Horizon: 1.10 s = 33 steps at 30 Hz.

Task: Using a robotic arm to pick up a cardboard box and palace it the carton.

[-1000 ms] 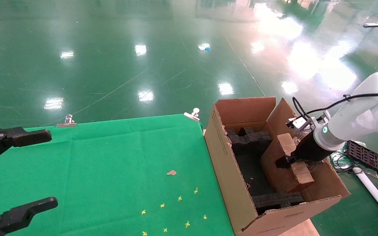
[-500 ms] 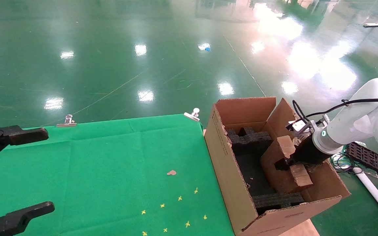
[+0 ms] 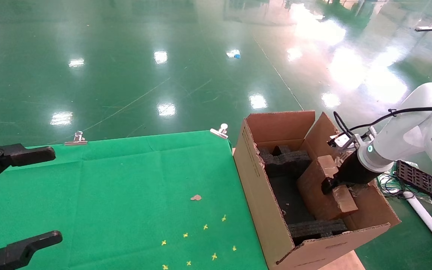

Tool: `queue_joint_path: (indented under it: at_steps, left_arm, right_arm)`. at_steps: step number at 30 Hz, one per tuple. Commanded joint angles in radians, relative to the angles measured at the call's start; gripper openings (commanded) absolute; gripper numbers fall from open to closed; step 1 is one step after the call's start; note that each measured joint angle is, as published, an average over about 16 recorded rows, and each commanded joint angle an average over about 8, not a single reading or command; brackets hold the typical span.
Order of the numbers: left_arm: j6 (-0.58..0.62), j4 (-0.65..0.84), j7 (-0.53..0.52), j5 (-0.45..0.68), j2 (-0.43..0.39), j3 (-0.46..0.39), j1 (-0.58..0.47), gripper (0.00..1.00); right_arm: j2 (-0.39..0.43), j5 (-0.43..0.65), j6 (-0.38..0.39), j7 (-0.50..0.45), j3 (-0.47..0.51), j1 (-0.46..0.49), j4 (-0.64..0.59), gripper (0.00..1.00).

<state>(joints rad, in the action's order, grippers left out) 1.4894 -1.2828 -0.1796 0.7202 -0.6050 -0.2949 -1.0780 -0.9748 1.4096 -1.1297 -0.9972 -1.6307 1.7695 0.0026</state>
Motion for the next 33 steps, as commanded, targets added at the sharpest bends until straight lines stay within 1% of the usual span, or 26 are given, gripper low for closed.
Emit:
queue_joint_path:
  at_steps: [1,7,11,14,18,26,29,33]
  left_arm:
    - [0.000,0.000,0.000,0.000,0.000,0.000,0.000,1.00]
    - [0.000,0.000,0.000,0.000,0.000,0.000,0.000,1.00]
    - [0.000,0.000,0.000,0.000,0.000,-0.001,0.000,1.00]
    - [0.000,0.000,0.000,-0.001,0.000,-0.001,0.000,1.00]
    - [0.000,0.000,0.001,-0.001,0.000,-0.001,0.000,1.00]
    - [-0.001,0.000,0.001,-0.001,0.001,-0.002,0.000,1.00]
    - [-0.001,0.000,0.001,-0.001,0.001,-0.002,0.000,1.00]
    - [-0.001,0.000,0.001,-0.001,0.001,-0.002,0.000,1.00]
  right_arm:
    - [-0.002,0.003,-0.001,-0.001,-0.002,0.002,-0.001,1.00]
    - [-0.006,0.005,-0.002,0.000,-0.003,0.011,0.000,1.00]
    - [-0.006,0.001,-0.011,0.014,0.000,0.040,0.007,1.00]
    - [-0.001,-0.007,-0.020,0.035,0.005,0.083,0.016,1.00]
    - [0.012,-0.021,-0.034,0.077,0.016,0.166,0.033,1.00]
    - [0.061,-0.057,-0.057,0.192,0.045,0.328,0.090,1.00]
    - [0.078,-0.065,-0.052,0.229,0.053,0.360,0.119,1.00]
    - [0.089,-0.068,-0.037,0.258,0.057,0.375,0.150,1.00]
